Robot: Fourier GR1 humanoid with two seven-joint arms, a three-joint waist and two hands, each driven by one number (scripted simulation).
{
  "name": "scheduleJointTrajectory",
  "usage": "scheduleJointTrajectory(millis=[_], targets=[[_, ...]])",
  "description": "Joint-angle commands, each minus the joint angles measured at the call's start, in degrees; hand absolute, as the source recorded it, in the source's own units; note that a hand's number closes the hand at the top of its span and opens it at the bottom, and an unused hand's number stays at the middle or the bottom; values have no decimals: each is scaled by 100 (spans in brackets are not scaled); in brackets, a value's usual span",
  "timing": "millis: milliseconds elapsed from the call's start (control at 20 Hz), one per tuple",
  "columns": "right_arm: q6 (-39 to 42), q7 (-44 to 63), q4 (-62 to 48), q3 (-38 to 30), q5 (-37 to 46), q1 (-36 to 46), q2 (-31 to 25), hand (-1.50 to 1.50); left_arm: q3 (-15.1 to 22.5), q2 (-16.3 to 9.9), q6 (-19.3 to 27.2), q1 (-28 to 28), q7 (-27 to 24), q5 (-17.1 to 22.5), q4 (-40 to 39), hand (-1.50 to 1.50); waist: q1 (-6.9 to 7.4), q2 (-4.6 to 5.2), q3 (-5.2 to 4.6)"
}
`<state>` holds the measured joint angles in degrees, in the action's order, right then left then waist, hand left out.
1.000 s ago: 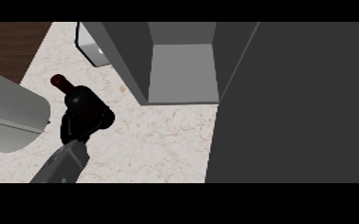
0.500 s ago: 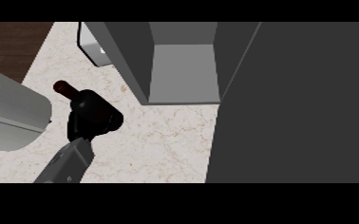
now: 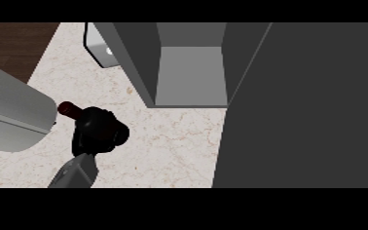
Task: Pick up the wine, place it into the cabinet and close the cabinet
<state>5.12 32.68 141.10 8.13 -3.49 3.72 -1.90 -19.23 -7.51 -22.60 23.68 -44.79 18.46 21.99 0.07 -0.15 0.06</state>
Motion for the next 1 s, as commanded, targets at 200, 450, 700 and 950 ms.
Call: scheduleJointTrajectory(millis=[200, 450, 700, 950], targets=[[90, 443, 589, -382, -652, -82, -182, -150, 713, 694, 244, -610, 554, -114, 1704, 150, 34, -24, 3], [-12, 424, 437, -266, -419, 96, -64, -150, 1544, 743, 601, -1262, 1493, 397, 3333, 150, 51, -34, 4], [-62, 411, 462, 151, -37, -126, 86, -150, 2810, 749, 1811, -1578, 1770, 928, 4213, 150, -8, -9, -4], [-71, 641, 490, -318, -492, 334, -96, -150, 3491, 750, 2377, -2034, 1783, 1199, 4815, 150, -7, 6, -6]])
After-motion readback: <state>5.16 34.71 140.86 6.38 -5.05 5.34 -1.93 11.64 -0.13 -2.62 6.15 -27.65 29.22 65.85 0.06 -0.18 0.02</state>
